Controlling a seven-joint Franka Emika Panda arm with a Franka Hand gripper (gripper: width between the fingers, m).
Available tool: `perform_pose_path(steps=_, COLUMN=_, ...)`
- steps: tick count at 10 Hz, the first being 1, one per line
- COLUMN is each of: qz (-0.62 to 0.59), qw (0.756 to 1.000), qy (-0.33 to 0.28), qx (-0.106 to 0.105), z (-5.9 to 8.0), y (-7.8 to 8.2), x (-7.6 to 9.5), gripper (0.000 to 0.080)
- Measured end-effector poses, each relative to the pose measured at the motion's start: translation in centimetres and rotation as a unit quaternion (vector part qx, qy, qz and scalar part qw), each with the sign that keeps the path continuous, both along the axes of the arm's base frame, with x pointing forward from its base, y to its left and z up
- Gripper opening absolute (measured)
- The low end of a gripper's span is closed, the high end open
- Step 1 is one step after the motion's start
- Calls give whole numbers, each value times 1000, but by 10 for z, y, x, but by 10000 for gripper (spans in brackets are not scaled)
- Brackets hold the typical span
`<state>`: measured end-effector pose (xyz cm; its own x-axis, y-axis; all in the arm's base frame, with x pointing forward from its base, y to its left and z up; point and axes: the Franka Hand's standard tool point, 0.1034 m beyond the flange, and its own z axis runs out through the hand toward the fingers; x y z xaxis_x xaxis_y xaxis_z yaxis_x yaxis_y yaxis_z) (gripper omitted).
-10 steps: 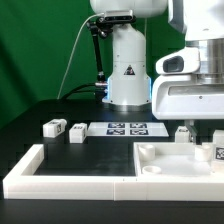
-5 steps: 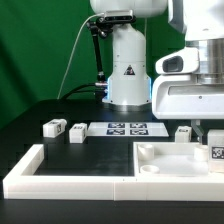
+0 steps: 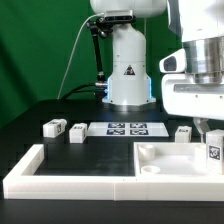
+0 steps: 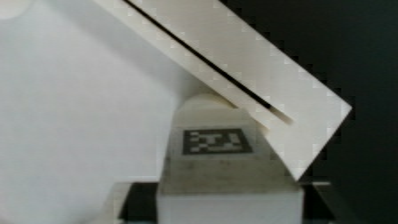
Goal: Assemble one leg
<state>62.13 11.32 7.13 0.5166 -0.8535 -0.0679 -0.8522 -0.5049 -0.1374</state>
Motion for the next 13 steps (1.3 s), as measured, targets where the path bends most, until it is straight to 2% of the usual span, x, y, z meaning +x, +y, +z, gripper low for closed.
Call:
perform_pose_path(steps=1, qz=-70, qw=997, qy=5, qx=8, z=0, y=1, x=-1, gripper=291)
perform_pose_path(steps=3, qz=-217, qw=976, qy=18, qx=28, z=0, y=4, x=0, gripper=292)
perform_pose_path(steps=6, qz=-397, qw=915, qy=31, qx=57, z=0, y=6, x=1, gripper=293)
perform_pose_path(steps=8, qz=-480, qw=875, qy=36, qx=56, z=0, y=1, x=0, gripper=293)
perform_pose_path(steps=9, qz=-486, qw=872, qy=34, qx=55, z=0, y=-3, x=0, gripper=293)
perform_pose_path(steps=10, qz=-495, qw=866, qy=37, qx=61, z=-1, y=1, x=-1, gripper=293)
perform_pose_path(steps=11, qz=-492, qw=867, qy=39, qx=65, z=-1, y=4, x=-1, gripper=383)
perform_pose_path(steps=12, qz=-476, qw=876, qy=36, qx=63, z=-1, y=4, x=-2, gripper=521)
perform_pose_path(steps=13, qz=-462, qw=884, qy=34, qx=61, z=-1, y=4, x=-2, gripper=609)
